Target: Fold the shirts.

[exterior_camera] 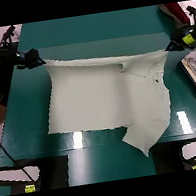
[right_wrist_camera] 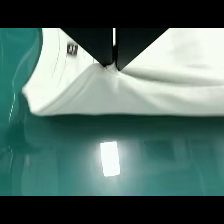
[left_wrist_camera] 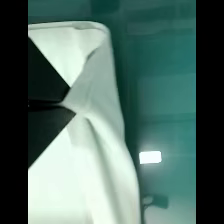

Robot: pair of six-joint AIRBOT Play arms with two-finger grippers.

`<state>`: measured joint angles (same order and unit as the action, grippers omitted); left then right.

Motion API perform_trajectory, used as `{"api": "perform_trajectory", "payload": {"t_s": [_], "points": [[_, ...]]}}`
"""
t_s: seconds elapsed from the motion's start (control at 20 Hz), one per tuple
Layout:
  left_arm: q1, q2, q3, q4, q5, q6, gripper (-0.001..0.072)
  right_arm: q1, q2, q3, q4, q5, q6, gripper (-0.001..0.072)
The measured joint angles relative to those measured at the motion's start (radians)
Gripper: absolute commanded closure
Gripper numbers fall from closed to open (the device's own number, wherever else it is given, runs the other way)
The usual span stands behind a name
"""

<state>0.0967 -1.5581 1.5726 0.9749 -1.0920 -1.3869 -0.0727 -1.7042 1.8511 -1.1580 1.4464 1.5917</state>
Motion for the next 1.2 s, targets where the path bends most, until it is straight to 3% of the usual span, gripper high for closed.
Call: {"api": "perform_trajectory", "payload": {"t_s": [0.2,0.45,0.95,1.0,1.05,1.1,1.15,1.2], "points": [[-0.008,-0.028,0.000,-0.018,0.175,0.062,0.0681,0.007,-0.062,0.093,0.009,-0.172,-0.025,0.0703],[-0.010,-0.037,-0.012,-0.024,0.221,0.149,0.0682,0.018,-0.076,0.090,-0.016,-0.232,-0.058,0.0703],[-0.009,-0.040,-0.206,0.002,0.179,0.181,0.0668,0.123,0.072,-0.354,-0.256,-0.313,-0.044,0.0697],[-0.009,-0.040,-0.220,0.002,0.173,0.181,0.0411,0.127,0.080,-0.385,-0.260,-0.324,-0.032,0.0689],[-0.009,-0.040,-0.231,0.004,0.164,0.180,0.0147,0.129,0.085,-0.412,-0.261,-0.333,-0.017,0.0568],[-0.008,-0.040,-0.237,0.004,0.155,0.173,0.0113,0.129,0.090,-0.429,-0.260,-0.338,-0.003,0.0352],[-0.008,-0.039,-0.243,0.003,0.142,0.159,0.0114,0.126,0.093,-0.442,-0.246,-0.340,0.006,0.0219],[-0.007,-0.037,-0.246,0.003,0.125,0.150,0.0114,0.121,0.096,-0.447,-0.225,-0.336,0.015,0.0223]]}}
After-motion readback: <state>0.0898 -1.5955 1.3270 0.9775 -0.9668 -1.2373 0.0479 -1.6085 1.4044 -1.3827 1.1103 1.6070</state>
